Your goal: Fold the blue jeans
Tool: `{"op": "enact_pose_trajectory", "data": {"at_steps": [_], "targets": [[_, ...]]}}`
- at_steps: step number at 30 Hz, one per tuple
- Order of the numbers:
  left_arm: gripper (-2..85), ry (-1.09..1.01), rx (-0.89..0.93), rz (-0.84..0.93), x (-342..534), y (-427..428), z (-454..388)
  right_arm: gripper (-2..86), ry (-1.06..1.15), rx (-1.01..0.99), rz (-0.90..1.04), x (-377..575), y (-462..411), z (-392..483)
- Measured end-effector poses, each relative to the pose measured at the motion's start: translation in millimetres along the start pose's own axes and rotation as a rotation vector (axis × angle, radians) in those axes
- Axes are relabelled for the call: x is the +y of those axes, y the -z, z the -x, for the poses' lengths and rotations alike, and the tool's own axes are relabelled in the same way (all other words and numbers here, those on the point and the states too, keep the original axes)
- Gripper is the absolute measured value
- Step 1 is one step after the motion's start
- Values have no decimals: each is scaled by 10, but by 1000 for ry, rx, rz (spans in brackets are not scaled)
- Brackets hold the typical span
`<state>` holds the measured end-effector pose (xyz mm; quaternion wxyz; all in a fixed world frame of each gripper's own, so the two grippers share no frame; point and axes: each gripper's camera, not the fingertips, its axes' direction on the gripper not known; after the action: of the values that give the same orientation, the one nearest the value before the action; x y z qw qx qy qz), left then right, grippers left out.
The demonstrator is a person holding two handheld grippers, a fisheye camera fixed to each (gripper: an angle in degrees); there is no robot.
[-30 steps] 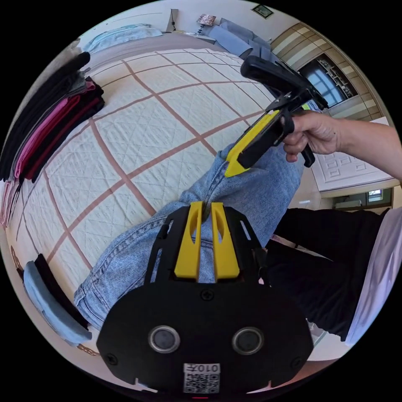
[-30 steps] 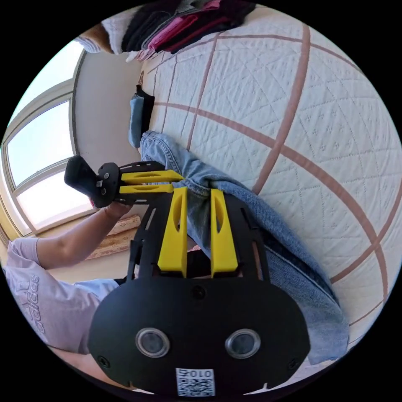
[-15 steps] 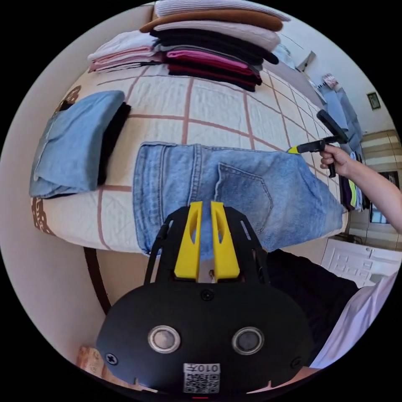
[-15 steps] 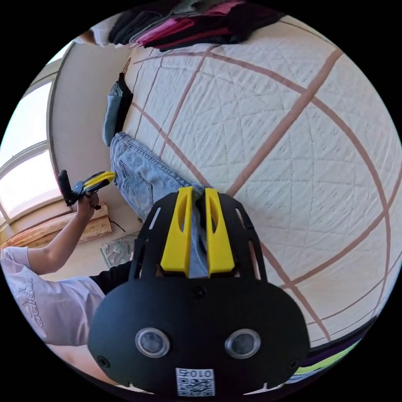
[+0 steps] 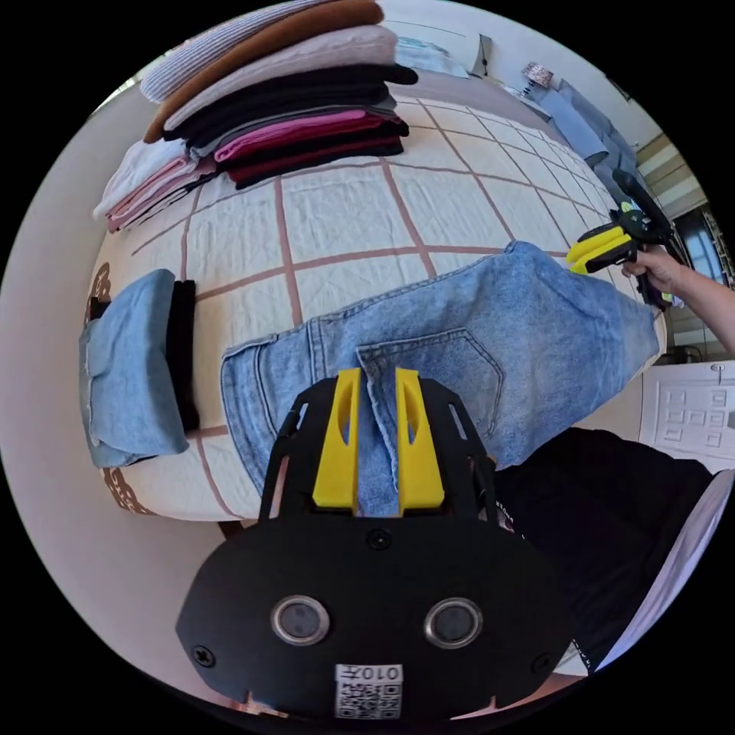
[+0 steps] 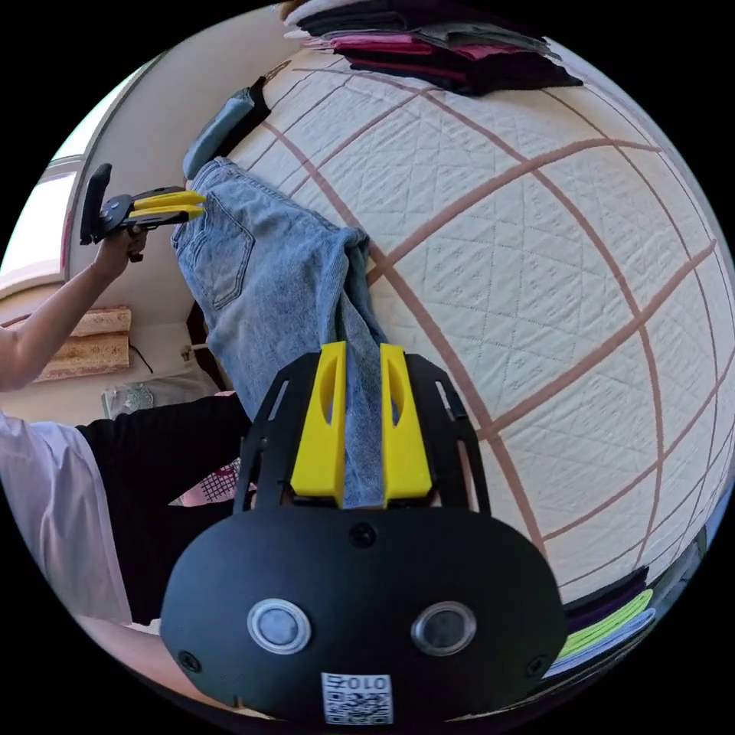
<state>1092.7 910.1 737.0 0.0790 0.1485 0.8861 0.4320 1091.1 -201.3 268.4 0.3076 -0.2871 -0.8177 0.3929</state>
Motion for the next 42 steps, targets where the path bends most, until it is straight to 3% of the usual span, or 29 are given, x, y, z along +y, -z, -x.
{"op": "enact_pose_trajectory", "data": {"at_steps": [3,6,8,12,15,18,21,25,28,32,42], "targets": [[31,31,19,89,-40,-257,143,36,-17,79,58,-76,-84,-57],[21,88,119,137,-3,-433,383,35,-193,-208,-9,104,-173,-576],[18,114,177,180,6,-491,475,37,-197,-249,-17,198,-313,-637],[24,57,99,157,138,-328,327,34,-255,-95,-133,516,-172,-563],[34,76,28,12,457,83,220,30,-214,-21,-301,799,26,-301],[45,243,-5,-112,998,412,229,28,-49,5,-345,824,-100,139],[58,516,45,-138,1619,457,323,25,28,14,-237,651,-593,365],[75,898,143,-259,2443,415,375,22,-64,66,-62,376,-1289,149],[76,984,204,-254,2668,344,334,20,-55,-36,56,255,-1641,-111],[67,882,233,-256,2498,433,146,22,-24,14,124,383,-1821,23],[55,364,240,-173,1345,635,-861,60,-209,64,-376,2127,-2253,619]]}}
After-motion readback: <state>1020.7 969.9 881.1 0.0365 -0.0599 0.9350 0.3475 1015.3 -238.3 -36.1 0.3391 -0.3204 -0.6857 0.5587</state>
